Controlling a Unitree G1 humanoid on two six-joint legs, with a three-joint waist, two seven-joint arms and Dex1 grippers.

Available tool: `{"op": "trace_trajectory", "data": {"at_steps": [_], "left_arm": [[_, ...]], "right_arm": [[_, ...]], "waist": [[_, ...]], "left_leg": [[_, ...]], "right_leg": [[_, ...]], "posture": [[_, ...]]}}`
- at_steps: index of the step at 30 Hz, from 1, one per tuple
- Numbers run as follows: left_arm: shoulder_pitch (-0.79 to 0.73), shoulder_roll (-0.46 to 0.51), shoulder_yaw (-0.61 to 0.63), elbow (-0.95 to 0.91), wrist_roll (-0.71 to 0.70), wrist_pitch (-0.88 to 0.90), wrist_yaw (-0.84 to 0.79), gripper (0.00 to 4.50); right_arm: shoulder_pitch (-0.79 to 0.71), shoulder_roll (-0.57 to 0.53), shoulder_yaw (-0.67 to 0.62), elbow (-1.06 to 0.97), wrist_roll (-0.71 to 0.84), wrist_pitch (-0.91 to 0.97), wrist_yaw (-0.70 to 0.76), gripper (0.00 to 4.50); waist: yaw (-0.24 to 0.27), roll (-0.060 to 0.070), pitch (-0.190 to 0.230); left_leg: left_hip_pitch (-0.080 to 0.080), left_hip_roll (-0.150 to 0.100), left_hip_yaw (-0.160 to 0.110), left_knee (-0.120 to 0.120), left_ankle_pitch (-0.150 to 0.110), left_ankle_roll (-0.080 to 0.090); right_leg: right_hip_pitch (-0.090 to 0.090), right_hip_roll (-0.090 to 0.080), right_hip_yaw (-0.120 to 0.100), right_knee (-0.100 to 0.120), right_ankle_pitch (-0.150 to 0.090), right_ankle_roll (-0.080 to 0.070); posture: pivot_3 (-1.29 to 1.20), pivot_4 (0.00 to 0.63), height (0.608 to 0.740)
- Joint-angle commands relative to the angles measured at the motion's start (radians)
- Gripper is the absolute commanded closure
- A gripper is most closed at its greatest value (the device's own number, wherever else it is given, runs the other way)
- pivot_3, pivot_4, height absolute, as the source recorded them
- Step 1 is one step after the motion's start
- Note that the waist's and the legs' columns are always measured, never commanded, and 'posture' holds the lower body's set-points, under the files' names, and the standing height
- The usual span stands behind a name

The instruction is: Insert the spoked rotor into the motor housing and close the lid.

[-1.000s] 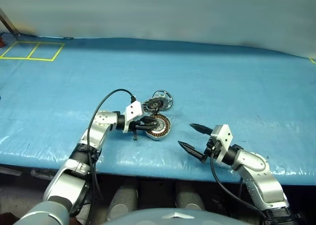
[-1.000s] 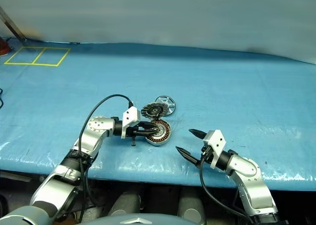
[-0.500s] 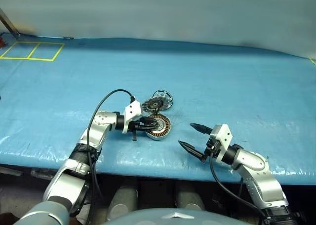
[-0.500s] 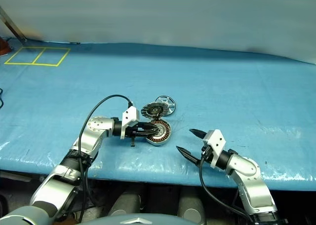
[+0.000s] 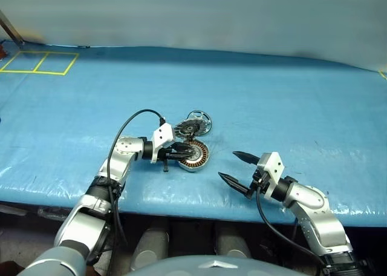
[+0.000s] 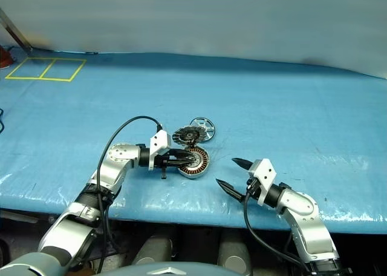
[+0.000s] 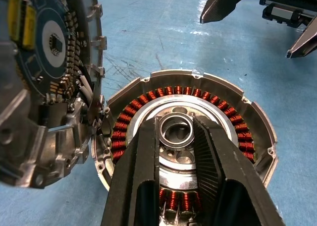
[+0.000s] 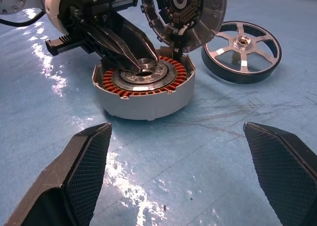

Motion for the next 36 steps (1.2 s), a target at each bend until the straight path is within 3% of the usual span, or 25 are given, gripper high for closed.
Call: {"op": "trace_trajectory", "data": {"at_steps": [1, 2, 6, 20, 28, 36], "left_arm": [[-0.02, -0.002, 0.017, -0.004, -0.014, -0.001, -0.004, 3.86], [-0.02, -0.002, 0.018, -0.003, -0.013, -0.004, 0.001, 3.13], [-0.021, 0.003, 0.014, -0.001, -0.001, -0.008, 0.007, 1.97], [-0.02, -0.036, 0.038, -0.023, -0.069, 0.022, -0.01, 1.97], [-0.027, -0.044, 0.031, -0.009, -0.051, 0.019, -0.005, 4.48], [-0.031, -0.045, 0.026, 0.007, -0.034, 0.005, 0.016, 4.48]], "right_arm": [[-0.006, 0.004, -0.001, -0.016, 0.003, -0.026, -0.002, 0.0], [-0.006, 0.003, -0.002, -0.016, 0.003, -0.025, -0.002, 0.0], [-0.007, 0.003, -0.003, -0.016, 0.003, -0.025, -0.002, 0.0], [-0.008, 0.005, 0.006, -0.011, 0.0, -0.029, -0.004, 0.0], [0.0, 0.002, 0.01, -0.018, -0.001, -0.03, -0.015, 0.0], [0.004, -0.002, 0.012, -0.022, -0.002, -0.029, -0.021, 0.0]], "waist": [[0.0, 0.0, 0.0], [-0.001, 0.0, 0.0], [-0.002, 0.0, 0.0], [-0.003, 0.0, 0.0], [-0.002, 0.0, 0.0], [-0.002, 0.0, 0.0]], "left_leg": [[0.0, 0.0, 0.0, 0.0, 0.0, 0.0], [0.0, 0.0, 0.0, 0.0, 0.0, 0.0], [0.0, 0.0, 0.0, 0.0, 0.0, 0.0], [0.0, 0.0, 0.0, 0.0, 0.0, 0.0], [0.0, 0.0, 0.0, 0.001, 0.0, 0.0], [0.0, 0.0, 0.0, 0.001, 0.0, 0.0]], "right_leg": [[0.0, 0.0, 0.0, 0.0, 0.0, 0.0], [0.0, 0.0, 0.0, 0.0, 0.0, 0.0], [0.0, 0.0, 0.0, 0.0, 0.0, 0.0], [0.0, 0.0, 0.0, 0.0, 0.0, 0.0], [0.0, 0.0, 0.0, 0.0, 0.0, 0.001], [0.0, 0.0, 0.0, 0.0, 0.0, 0.001]], "posture": [[0.0, 0.15, 0.74], [0.0, 0.15, 0.74], [0.0, 0.15, 0.74], [0.0, 0.15, 0.74], [0.0, 0.15, 0.74], [0.0, 0.15, 0.74]]}}
